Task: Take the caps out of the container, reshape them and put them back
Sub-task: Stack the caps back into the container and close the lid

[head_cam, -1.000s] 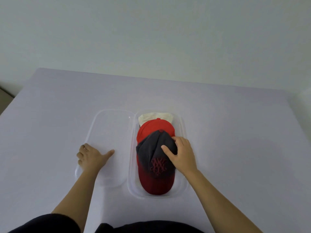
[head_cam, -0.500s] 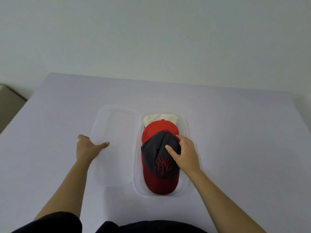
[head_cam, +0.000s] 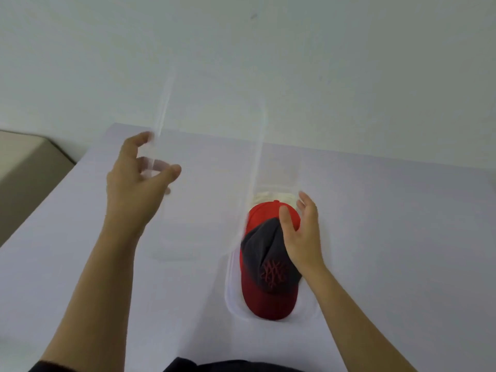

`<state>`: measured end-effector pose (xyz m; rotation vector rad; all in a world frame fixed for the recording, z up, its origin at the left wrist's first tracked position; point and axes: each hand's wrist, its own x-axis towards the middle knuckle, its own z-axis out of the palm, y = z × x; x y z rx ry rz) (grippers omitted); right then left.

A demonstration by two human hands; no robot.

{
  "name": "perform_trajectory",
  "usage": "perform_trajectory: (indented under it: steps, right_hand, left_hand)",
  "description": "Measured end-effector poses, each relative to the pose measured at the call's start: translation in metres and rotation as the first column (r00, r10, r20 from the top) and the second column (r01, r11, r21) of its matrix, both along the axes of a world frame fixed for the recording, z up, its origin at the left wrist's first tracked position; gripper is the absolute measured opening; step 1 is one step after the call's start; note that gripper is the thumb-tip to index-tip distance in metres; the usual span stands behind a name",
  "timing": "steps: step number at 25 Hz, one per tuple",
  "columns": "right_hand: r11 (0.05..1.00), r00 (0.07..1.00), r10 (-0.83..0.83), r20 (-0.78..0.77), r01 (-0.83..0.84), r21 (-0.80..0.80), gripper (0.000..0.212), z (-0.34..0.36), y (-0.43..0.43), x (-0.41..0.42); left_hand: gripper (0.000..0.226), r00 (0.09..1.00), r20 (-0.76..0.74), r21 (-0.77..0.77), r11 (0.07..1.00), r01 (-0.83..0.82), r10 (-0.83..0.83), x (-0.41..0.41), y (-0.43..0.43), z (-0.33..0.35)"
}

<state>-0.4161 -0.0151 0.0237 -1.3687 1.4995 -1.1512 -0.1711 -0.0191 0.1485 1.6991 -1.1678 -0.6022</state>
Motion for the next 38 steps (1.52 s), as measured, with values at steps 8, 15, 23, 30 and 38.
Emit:
perform_trajectory:
  steps: [8, 15, 23, 30, 38]
  right_hand:
    - [0.965, 0.997, -0.026, 0.076, 0.005, 0.261, 0.064, 0.013, 0.009, -0.032]
    - [0.926, 0.986, -0.089, -0.142, 0.135, 0.353, 0.058, -0.058, 0.044, -0.043]
    - [0.897, 0.993, -0.074, -0.096, 0.108, 0.428, 0.059, -0.06, 0.031, -0.045]
    - [0.872, 0.96, -0.094, -0.264, 0.208, 0.444, 0.057, -0.057, 0.026, -0.043]
    - [0.869, 0.908, -0.1, -0.408, 0.279, 0.408, 0.057, -0.066, 0.023, -0.038]
  left_hand:
    - [0.061, 0.973, -0.201, 0.212, 0.964, 0.158, -0.115, -0.077, 0.006, -0.092]
    - [0.057, 0.946, -0.015, 0.362, 0.881, 0.306, -0.323, -0.097, 0.027, -0.169]
    - [0.053, 0.916, 0.15, 0.417, 0.864, 0.282, -0.371, -0.107, 0.011, -0.182]
    - [0.053, 0.865, 0.273, 0.476, 0.84, 0.259, -0.421, -0.104, 0.002, -0.191]
    - [0.052, 0.837, 0.362, 0.505, 0.841, 0.194, -0.41, -0.105, 0.002, -0.195]
